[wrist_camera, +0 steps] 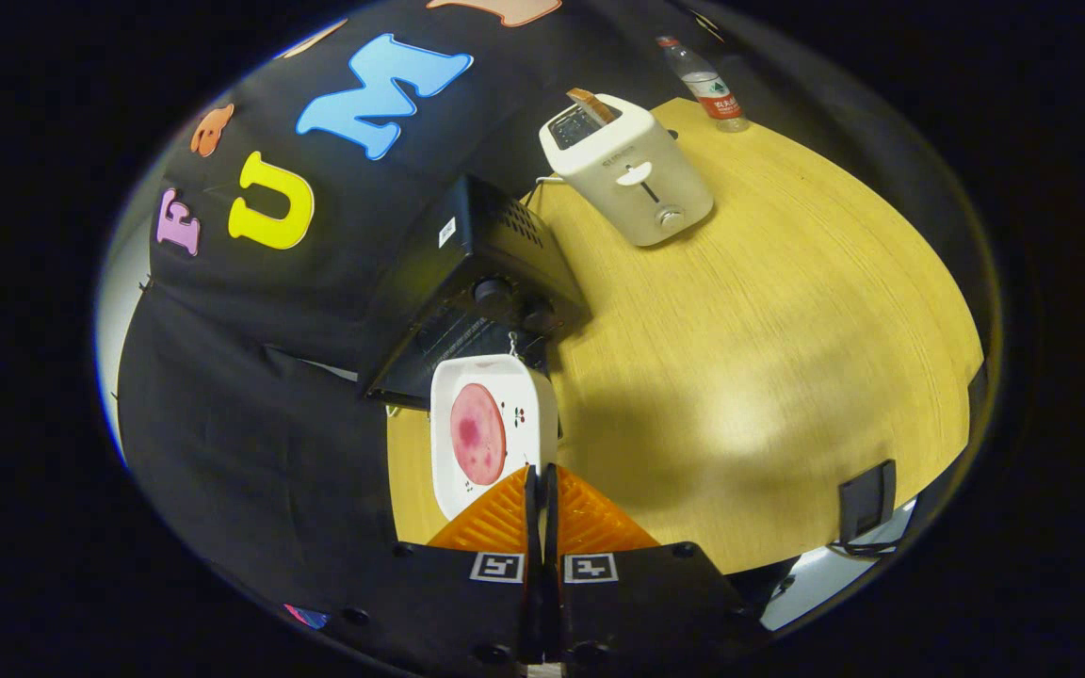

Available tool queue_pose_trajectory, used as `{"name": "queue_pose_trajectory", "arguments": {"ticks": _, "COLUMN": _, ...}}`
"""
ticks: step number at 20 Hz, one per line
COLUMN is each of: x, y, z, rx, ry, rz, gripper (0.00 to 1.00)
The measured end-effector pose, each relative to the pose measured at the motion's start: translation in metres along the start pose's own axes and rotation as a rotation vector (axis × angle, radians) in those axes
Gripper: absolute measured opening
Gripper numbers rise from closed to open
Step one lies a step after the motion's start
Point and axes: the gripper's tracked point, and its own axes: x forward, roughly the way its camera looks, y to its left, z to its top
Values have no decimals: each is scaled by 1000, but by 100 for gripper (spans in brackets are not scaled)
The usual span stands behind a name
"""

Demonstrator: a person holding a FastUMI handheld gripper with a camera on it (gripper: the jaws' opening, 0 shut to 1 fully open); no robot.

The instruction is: Open the toaster oven, put the food inside, and close the toaster oven door.

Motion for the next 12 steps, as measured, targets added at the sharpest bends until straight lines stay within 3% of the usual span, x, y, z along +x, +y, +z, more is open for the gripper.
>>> {"name": "queue_pose_trajectory", "arguments": {"ticks": 5, "x": 24, "y": 35, "z": -22, "rx": -23, "ry": 46, "rz": 24, "gripper": 2}}
{"name": "queue_pose_trajectory", "arguments": {"ticks": 12, "x": 67, "y": 57, "z": -18, "rx": 15, "ry": 39, "rz": 11, "gripper": 2}}
